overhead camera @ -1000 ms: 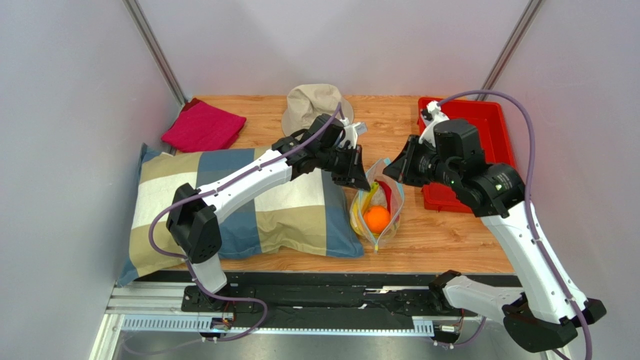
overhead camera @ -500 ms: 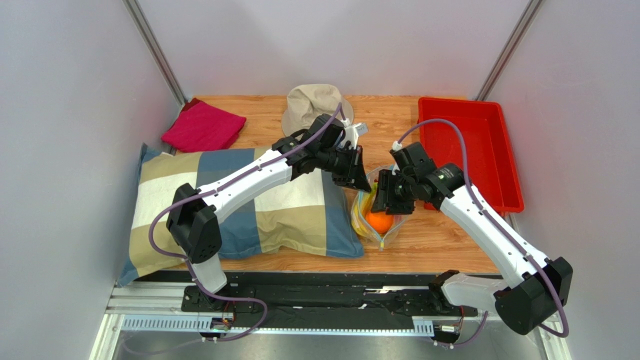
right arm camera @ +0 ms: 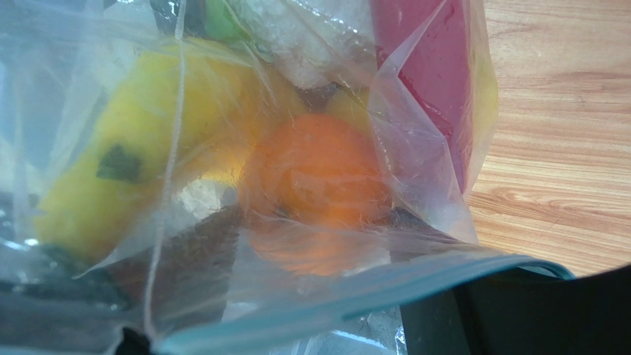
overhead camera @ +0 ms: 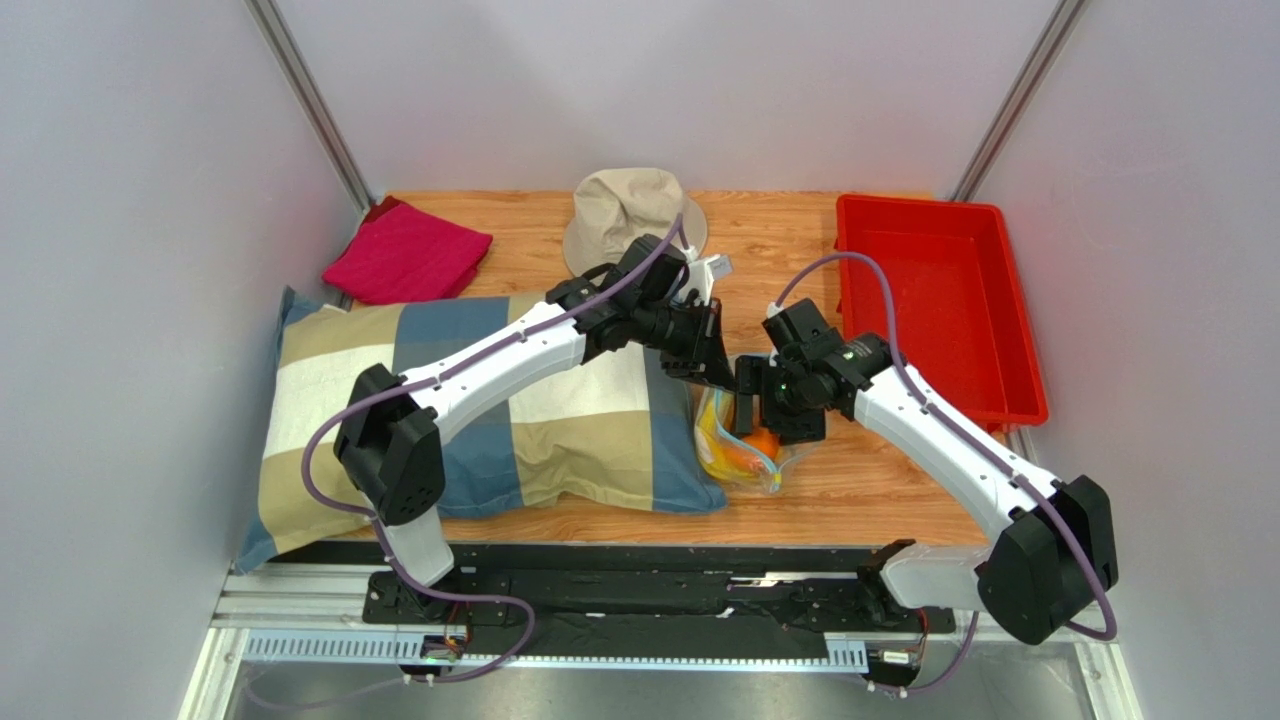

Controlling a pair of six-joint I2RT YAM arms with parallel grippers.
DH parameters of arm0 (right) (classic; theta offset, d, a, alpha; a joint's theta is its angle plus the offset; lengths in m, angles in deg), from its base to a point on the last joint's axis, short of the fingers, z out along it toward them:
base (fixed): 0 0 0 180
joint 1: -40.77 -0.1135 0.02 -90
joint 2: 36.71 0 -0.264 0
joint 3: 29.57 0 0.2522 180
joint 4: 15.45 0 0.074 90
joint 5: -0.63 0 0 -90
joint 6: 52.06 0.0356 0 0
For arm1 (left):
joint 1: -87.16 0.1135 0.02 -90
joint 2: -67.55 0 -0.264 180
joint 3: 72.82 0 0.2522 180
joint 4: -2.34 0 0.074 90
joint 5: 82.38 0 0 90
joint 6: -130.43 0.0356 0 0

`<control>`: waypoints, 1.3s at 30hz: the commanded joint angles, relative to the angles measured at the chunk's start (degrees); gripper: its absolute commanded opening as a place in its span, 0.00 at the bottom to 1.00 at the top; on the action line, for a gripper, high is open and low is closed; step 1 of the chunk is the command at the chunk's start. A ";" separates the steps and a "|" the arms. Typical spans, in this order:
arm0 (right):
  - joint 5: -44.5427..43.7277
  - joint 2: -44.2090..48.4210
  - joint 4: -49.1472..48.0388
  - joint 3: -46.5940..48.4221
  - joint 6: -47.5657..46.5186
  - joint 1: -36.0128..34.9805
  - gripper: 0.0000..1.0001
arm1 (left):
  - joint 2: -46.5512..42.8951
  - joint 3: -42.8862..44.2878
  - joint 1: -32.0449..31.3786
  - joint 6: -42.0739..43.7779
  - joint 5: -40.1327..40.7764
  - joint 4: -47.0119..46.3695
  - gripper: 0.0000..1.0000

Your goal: Open the zip-top bag and remove the fake food

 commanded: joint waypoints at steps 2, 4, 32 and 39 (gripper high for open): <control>-1.76 -1.78 -3.81 -1.61 0.94 -0.71 0.71 | -0.45 -0.62 -0.45 0.05 -2.06 -2.30 0.00; -1.50 -1.70 -3.81 -1.09 1.03 -0.79 0.62 | -0.45 -0.80 -0.45 0.22 -2.06 -2.12 0.00; -18.48 4.91 3.15 21.87 -0.82 29.05 0.00 | -0.80 -0.36 -0.45 1.36 -2.85 -0.98 0.00; -20.83 -9.41 -1.96 18.34 -2.05 34.62 0.03 | -0.54 -0.19 -0.54 1.54 -4.34 -1.51 0.00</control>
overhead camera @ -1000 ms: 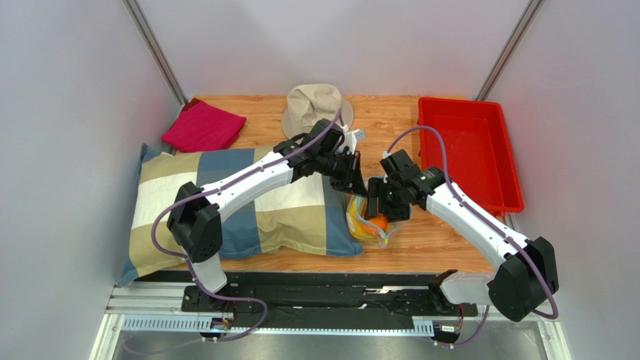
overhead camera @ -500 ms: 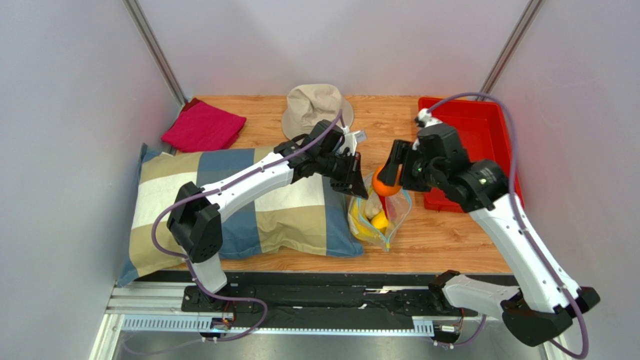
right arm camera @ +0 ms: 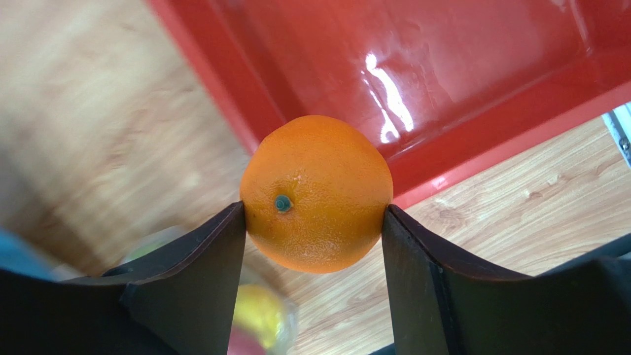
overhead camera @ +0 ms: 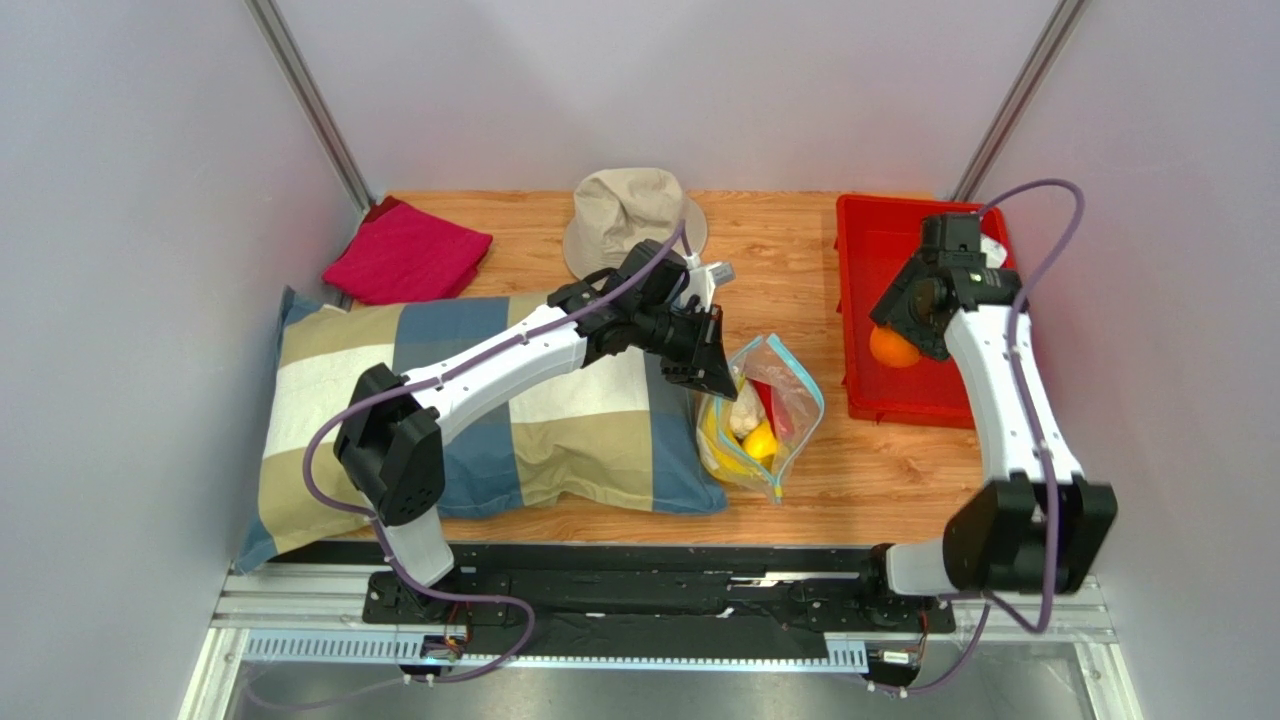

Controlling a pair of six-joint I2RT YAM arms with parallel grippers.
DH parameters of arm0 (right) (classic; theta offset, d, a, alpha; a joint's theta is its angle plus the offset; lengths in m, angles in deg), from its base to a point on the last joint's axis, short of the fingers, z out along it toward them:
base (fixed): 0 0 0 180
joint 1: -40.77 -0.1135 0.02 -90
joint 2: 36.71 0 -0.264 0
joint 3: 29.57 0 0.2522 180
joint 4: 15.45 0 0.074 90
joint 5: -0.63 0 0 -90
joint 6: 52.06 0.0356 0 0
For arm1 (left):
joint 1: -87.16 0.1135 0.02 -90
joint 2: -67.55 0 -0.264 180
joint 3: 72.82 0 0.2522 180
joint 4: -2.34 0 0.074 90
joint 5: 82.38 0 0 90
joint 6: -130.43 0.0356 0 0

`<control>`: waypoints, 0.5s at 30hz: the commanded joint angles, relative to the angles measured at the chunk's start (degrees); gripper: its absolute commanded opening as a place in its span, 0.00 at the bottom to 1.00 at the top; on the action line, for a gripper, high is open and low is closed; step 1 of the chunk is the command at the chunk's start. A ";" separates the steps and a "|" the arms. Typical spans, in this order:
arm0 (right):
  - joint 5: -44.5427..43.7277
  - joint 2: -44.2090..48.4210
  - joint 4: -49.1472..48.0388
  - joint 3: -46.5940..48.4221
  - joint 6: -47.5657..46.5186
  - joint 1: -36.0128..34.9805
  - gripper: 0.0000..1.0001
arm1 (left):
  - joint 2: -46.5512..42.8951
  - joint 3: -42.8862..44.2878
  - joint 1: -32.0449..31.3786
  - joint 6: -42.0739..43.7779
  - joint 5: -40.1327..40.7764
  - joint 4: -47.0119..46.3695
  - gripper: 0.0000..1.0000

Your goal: Open the zip-top bag and remove the fake food

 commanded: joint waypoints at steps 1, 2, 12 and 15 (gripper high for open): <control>-2.02 -6.28 -4.14 -0.50 -2.13 1.36 0.05 | -0.49 1.23 -0.32 1.06 -2.90 -1.16 0.00; -1.84 -8.12 -4.50 -1.28 -2.31 2.32 0.05 | -0.23 1.06 -0.32 1.15 -3.43 -1.33 0.00; -2.71 -12.01 -3.72 -2.52 -4.08 3.74 0.85 | -0.32 1.85 -0.32 1.94 -6.42 -2.92 0.00; -2.37 -10.95 0.05 -2.08 -3.64 3.56 0.88 | 0.30 2.55 -0.32 1.76 -6.42 -2.65 0.00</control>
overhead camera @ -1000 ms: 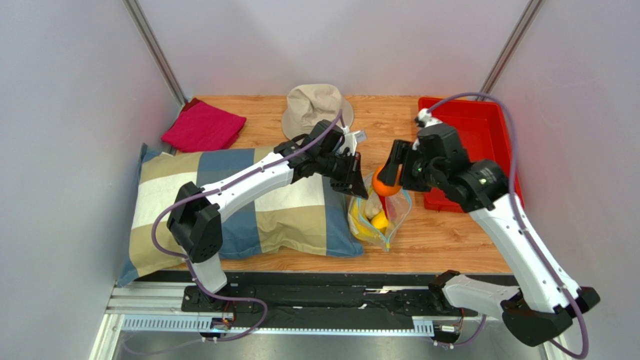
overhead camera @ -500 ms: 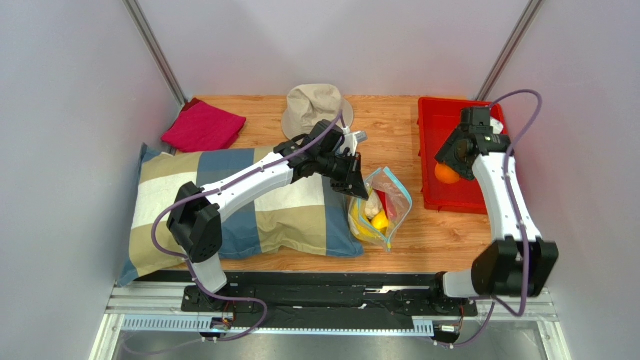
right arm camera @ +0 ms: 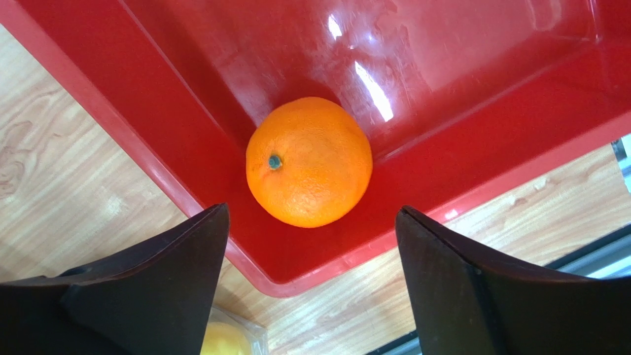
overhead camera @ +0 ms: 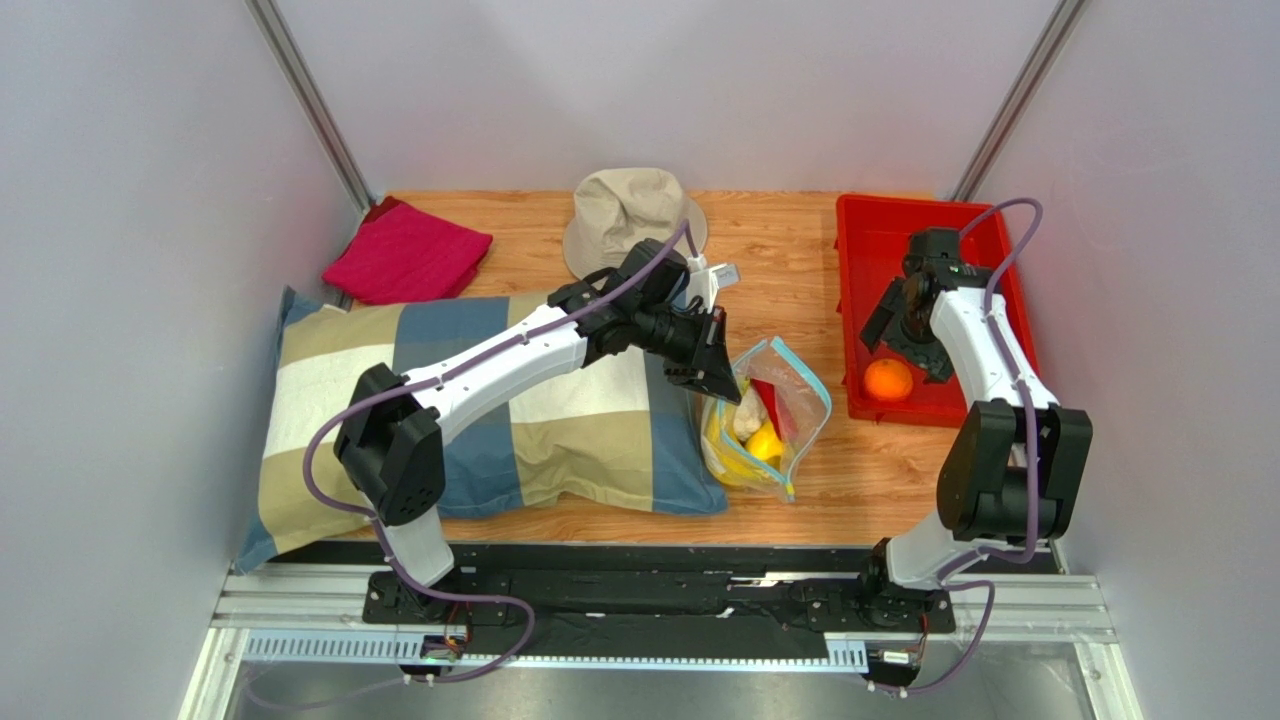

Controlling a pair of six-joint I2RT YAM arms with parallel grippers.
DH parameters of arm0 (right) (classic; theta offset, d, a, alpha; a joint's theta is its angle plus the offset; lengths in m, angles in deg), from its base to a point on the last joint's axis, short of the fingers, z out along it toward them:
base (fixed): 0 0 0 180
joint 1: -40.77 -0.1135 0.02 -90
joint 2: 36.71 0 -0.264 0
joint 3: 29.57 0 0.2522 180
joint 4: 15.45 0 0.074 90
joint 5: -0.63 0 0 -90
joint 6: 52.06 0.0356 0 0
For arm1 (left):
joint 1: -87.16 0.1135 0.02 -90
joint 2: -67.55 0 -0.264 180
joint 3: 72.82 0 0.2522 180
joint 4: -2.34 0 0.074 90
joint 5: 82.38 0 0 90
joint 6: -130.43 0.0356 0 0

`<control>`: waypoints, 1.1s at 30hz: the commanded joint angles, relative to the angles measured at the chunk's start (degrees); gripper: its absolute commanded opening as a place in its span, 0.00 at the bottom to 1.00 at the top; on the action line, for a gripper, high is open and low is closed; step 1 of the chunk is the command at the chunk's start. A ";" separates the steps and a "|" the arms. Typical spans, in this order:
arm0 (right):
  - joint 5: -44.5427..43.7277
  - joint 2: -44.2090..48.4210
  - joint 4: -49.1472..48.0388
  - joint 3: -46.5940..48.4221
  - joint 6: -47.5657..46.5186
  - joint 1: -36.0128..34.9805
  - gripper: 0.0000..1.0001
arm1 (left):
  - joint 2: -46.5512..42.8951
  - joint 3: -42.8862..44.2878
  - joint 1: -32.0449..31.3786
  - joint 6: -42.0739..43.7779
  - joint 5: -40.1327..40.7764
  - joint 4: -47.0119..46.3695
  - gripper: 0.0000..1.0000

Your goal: Open the zip-top bag and remove the fake food

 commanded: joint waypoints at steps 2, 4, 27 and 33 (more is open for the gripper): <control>-1.80 4.42 4.01 1.35 -0.18 -0.94 0.88 | 0.74 2.99 -0.32 0.71 -2.00 -1.76 0.00; -1.01 7.75 5.76 2.13 -0.27 -1.56 0.88 | 0.83 3.17 -0.32 0.36 -1.66 -1.84 0.00; 5.92 32.13 5.69 -1.55 8.61 -47.18 0.13 | 0.56 3.87 -0.32 -4.74 1.51 -0.26 0.00; 9.10 26.85 -0.46 -8.75 5.37 -47.18 0.11 | -1.19 3.00 -0.59 -5.53 3.09 -0.70 0.00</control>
